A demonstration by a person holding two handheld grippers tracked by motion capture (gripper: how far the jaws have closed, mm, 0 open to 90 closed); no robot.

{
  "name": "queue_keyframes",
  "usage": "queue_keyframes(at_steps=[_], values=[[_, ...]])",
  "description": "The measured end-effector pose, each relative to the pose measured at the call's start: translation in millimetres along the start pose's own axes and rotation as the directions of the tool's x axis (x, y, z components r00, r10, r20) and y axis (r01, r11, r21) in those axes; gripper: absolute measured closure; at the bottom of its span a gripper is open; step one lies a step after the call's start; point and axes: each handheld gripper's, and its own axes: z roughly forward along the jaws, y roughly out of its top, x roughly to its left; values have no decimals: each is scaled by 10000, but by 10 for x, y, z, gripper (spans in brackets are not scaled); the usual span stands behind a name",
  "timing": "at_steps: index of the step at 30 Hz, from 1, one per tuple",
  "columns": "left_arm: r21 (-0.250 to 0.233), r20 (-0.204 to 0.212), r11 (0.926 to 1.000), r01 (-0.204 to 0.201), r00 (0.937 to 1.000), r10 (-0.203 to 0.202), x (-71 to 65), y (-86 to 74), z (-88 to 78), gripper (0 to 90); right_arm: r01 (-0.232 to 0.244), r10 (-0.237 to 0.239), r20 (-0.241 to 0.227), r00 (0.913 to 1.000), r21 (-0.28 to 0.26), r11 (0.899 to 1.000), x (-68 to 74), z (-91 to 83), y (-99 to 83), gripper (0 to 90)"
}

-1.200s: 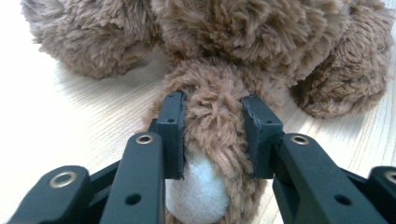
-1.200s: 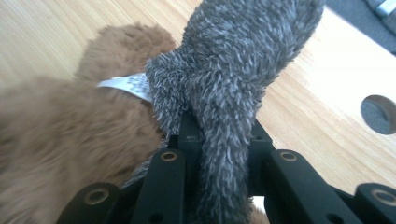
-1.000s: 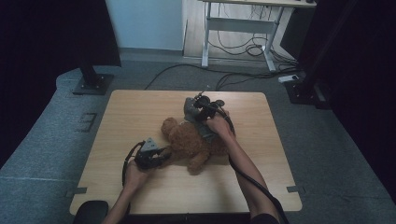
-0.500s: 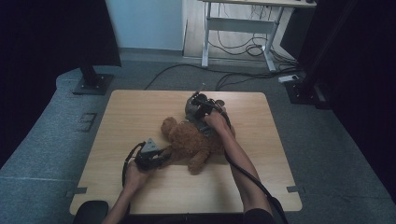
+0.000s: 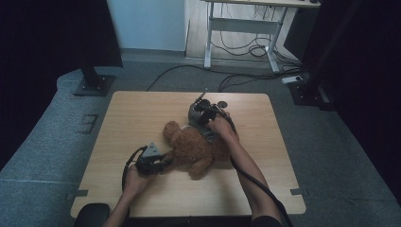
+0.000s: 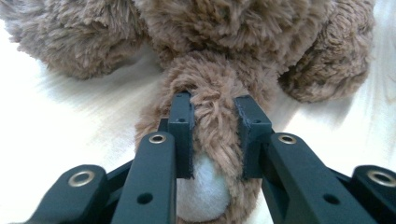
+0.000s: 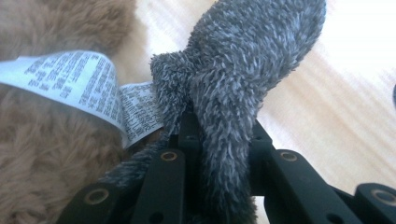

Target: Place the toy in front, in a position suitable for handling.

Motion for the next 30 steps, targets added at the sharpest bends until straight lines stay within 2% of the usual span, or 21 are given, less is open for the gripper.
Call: queue_keyframes(at_steps=[4, 8, 16, 23, 27, 30], values=[[87, 141, 9999, -68, 9999, 67, -56, -29, -47, 712, 279, -274, -293, 9992, 175, 9995, 70, -56, -104, 747], [97, 127, 9999, -69, 9999, 67, -65, -34, -53, 712, 122, -117, -286, 9995, 178, 9998, 30, -26, -114, 747], [-4, 205, 10000, 52, 9998, -52, -49, -46, -51, 711, -204, 190, 289, 9994, 474, 9987, -106, 110, -106, 748], [-77, 218, 9999, 106, 9997, -104, -44, -54, -48, 705, -518, 438, 900, 9950, 888, 9947, -229, 208, -154, 748], [-123, 214, 9998, 137, 9997, -134, -39, -57, -46, 697, -829, 752, 1104, 9910, 676, 9943, -314, 178, -198, 748], [-154, 198, 9998, 151, 9997, -148, -38, -58, -42, 684, -909, 885, 1146, 9895, 161, 9957, -346, 31, -199, 748]])
